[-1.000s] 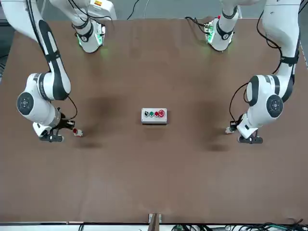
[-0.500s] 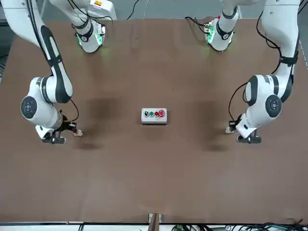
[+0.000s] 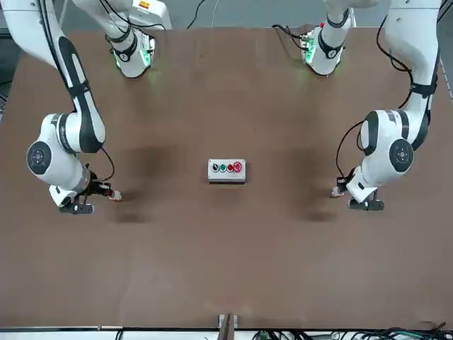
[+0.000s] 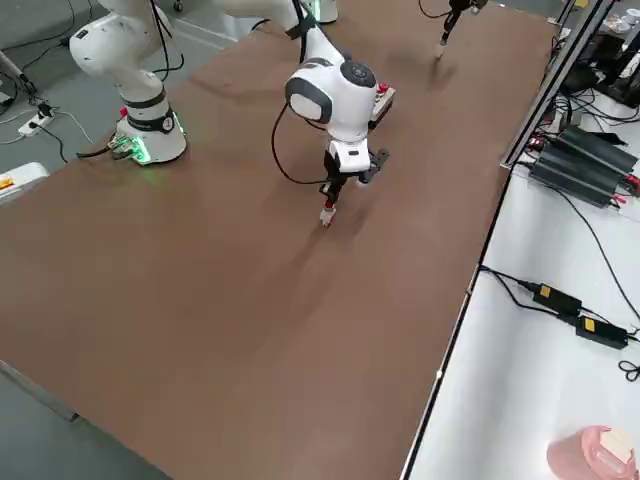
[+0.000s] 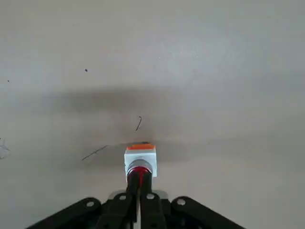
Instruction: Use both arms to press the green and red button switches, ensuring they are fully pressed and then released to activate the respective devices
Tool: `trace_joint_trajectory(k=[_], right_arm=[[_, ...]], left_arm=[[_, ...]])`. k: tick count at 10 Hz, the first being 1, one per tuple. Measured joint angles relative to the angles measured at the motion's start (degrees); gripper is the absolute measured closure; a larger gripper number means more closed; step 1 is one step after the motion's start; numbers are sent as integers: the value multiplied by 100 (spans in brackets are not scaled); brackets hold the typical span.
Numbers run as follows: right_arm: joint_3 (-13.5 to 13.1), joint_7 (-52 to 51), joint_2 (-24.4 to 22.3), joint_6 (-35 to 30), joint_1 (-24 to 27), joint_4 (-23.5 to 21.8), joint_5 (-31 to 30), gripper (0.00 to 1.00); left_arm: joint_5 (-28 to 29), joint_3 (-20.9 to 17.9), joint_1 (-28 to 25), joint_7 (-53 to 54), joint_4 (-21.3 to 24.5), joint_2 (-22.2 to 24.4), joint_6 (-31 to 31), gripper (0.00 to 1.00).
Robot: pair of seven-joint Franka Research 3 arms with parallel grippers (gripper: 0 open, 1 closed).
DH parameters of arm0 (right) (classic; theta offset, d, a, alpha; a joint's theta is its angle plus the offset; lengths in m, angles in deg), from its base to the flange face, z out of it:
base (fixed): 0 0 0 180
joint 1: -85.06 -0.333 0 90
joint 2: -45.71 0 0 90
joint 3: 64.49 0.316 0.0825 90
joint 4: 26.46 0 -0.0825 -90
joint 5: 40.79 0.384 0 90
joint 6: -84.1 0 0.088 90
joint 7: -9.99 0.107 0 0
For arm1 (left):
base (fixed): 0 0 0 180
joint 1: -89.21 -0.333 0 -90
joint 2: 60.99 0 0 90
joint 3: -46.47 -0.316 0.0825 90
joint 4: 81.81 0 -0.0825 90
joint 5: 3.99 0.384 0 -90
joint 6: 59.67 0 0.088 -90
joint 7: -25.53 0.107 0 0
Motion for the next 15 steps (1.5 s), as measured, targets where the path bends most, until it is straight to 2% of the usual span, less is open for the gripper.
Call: trace_joint_trajectory(k=[8,15], right_arm=[[0,2,124,34,0,14,0,93],[0,6,201,102,0,14,0,93]], left_arm=[[0,1,3,0,313,85,-562,99],[0,1,4,5,288,110,-418,99]])
